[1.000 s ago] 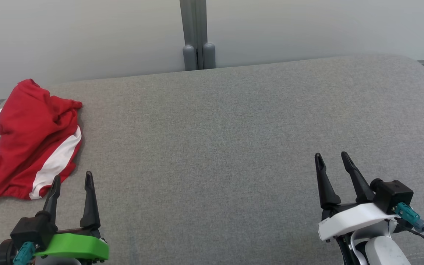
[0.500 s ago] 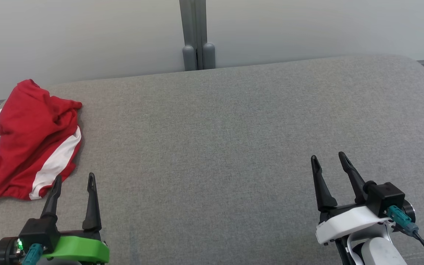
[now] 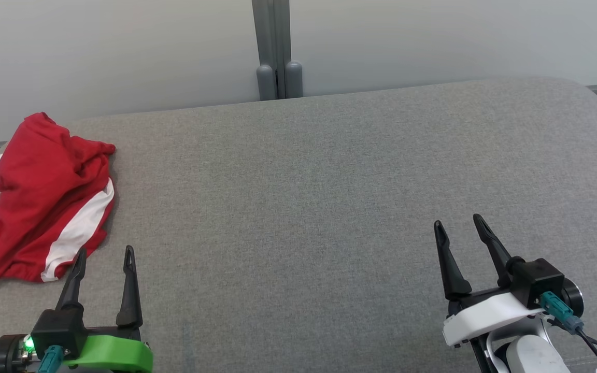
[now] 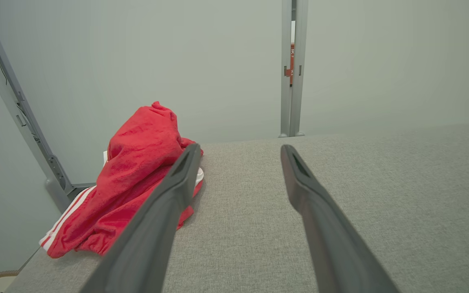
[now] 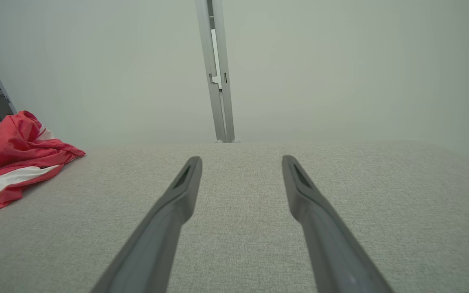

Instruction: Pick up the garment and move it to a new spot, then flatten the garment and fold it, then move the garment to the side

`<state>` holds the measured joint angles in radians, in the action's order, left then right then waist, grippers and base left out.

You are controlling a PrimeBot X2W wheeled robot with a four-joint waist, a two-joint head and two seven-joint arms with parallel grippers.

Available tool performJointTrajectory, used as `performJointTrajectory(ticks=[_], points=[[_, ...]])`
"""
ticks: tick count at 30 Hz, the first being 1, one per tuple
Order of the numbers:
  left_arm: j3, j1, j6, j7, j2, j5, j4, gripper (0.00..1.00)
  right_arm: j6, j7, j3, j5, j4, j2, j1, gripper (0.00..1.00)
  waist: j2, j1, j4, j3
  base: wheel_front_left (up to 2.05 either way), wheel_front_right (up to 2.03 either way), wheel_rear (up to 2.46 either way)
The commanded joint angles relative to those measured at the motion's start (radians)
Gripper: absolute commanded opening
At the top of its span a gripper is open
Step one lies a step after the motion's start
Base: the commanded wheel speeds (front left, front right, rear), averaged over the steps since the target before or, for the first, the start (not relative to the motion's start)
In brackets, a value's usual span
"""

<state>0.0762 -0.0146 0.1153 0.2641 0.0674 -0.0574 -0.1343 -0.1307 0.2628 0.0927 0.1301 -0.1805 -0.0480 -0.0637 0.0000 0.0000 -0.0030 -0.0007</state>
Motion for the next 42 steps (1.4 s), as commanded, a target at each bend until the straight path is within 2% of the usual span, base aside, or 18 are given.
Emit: performJointTrajectory(ticks=[1, 9, 25, 34, 42], points=[[0.005, -0.014, -0.004, 0.001, 0.003, -0.003, -0.002, 1.0, 0.0, 0.003, -0.002, 0.009, -0.003, -0.004, 0.006, 1.0, 0.0, 0.0, 0.0, 0.0, 0.0, 0.0, 0.0], [0.009, -0.011, -0.003, 0.001, 0.0, -0.012, -0.007, 1.0, 0.0, 0.003, -0.003, 0.051, -0.007, -0.004, 0.008, 1.0, 0.0, 0.0, 0.0, -0.003, 0.0, 0.0, 0.0], [0.013, -0.007, 0.0, 0.001, 0.003, -0.014, -0.015, 1.0, 0.0, 0.003, -0.002, 0.063, -0.015, -0.004, 0.006, 1.0, 0.0, 0.0, 0.012, -0.004, 0.0, 0.0, 0.0], [0.023, -0.011, -0.009, 0.001, 0.01, -0.013, -0.02, 1.0, 0.0, 0.003, 0.004, 0.074, -0.023, -0.004, 0.016, 1.0, 0.0, 0.0, 0.082, -0.006, 0.0, 0.0, 0.0], [0.042, -0.017, -0.015, 0.001, 0.02, -0.024, -0.024, 1.0, 0.0, 0.003, 0.002, 0.075, -0.026, -0.004, 0.018, 1.0, 0.0, 0.0, 0.178, 0.001, 0.0, 0.0, 0.0]])
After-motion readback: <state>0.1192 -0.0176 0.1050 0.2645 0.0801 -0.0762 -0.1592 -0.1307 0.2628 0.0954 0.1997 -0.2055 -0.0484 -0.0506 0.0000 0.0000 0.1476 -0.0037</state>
